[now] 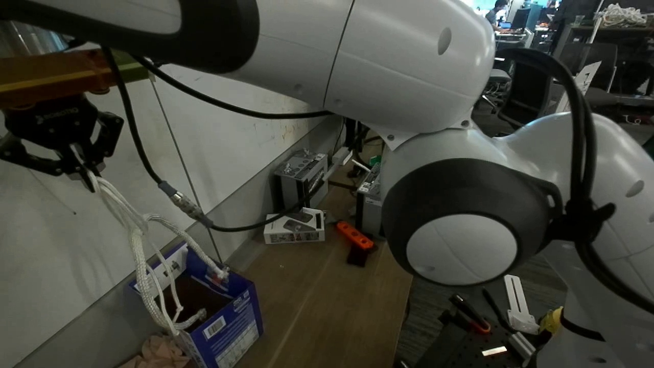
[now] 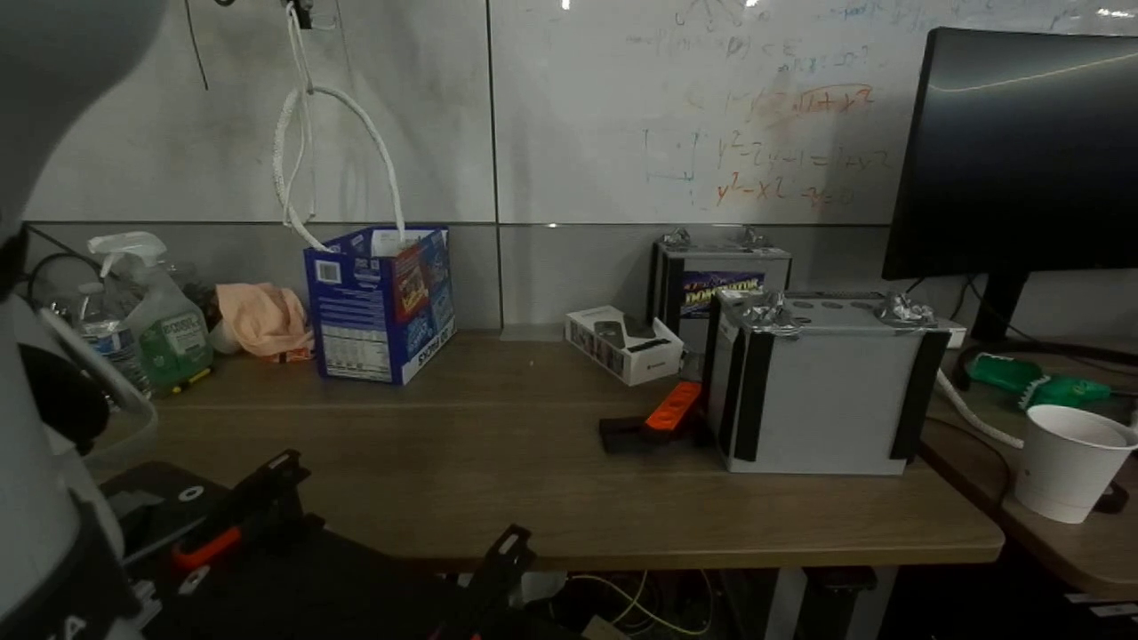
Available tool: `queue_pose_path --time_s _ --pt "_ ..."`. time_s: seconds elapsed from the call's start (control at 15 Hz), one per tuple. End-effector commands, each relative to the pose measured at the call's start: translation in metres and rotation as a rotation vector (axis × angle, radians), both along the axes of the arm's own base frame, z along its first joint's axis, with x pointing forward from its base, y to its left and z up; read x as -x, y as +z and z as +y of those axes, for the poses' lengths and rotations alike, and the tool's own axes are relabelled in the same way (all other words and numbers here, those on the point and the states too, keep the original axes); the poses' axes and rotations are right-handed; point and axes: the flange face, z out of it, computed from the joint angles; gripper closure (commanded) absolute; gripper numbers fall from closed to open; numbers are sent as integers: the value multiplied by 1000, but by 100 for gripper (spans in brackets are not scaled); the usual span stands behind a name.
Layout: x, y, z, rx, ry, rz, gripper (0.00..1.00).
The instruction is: Put the white string in the blue box
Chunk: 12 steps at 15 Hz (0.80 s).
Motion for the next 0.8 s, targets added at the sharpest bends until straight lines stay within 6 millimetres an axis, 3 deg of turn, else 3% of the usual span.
queue_pose_path --time_s 0.0,0.27,0.73 --pt "3 9 1 5 -3 -37 98" --pt "1 14 -5 8 -12 -44 98" --pt "-25 -1 -31 43 11 -28 98"
